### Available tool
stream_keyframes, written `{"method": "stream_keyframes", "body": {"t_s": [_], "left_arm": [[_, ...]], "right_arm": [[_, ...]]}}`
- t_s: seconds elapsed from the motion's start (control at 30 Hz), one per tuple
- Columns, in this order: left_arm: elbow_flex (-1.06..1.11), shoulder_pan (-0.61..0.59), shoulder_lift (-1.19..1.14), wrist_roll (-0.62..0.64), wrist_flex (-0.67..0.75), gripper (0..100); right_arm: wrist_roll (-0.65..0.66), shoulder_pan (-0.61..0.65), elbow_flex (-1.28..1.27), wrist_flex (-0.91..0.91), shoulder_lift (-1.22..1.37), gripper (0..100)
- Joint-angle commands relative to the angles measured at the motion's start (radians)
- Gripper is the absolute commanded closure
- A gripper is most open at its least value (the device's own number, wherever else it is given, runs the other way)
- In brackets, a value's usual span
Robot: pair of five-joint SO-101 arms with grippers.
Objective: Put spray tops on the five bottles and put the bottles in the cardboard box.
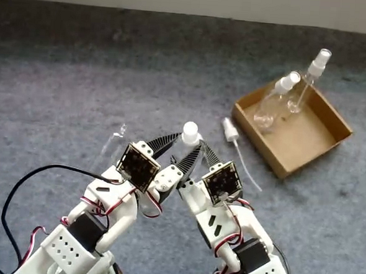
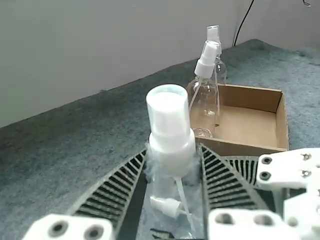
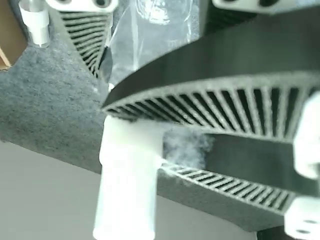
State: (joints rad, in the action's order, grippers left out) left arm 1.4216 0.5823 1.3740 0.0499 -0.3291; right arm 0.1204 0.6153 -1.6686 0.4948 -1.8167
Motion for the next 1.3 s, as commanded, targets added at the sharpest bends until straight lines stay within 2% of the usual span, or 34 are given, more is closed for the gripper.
{"method": "stream_keyframes", "body": {"t_s": [0.0, 0.3, 0.53, 0.93, 1.07, 1.13, 1.27], "left_arm": [[0.004, -0.012, -0.007, -0.008, 0.011, 91], [-0.019, -0.016, -0.005, -0.012, 0.009, 91], [-0.051, -0.041, -0.005, -0.012, 0.006, 91], [-0.059, -0.047, -0.005, -0.012, 0.006, 91], [-0.09, -0.047, 0.062, -0.012, 0.003, 91], [-0.101, -0.047, 0.133, -0.012, -0.048, 91], [-0.12, -0.058, 0.285, -0.014, -0.236, 91]], "right_arm": [[-0.014, 0.002, -0.12, -0.005, -0.022, 89.6], [-0.014, 0.001, -0.12, -0.005, -0.022, 89.6], [-0.015, -0.077, -0.12, -0.01, -0.022, 89.6], [-0.015, -0.081, -0.122, -0.01, -0.022, 89.6], [-0.015, -0.081, -0.122, -0.01, -0.022, 89.6], [-0.015, -0.081, -0.122, -0.01, -0.022, 89.6], [-0.015, -0.081, -0.122, -0.012, -0.022, 89.6]]}}
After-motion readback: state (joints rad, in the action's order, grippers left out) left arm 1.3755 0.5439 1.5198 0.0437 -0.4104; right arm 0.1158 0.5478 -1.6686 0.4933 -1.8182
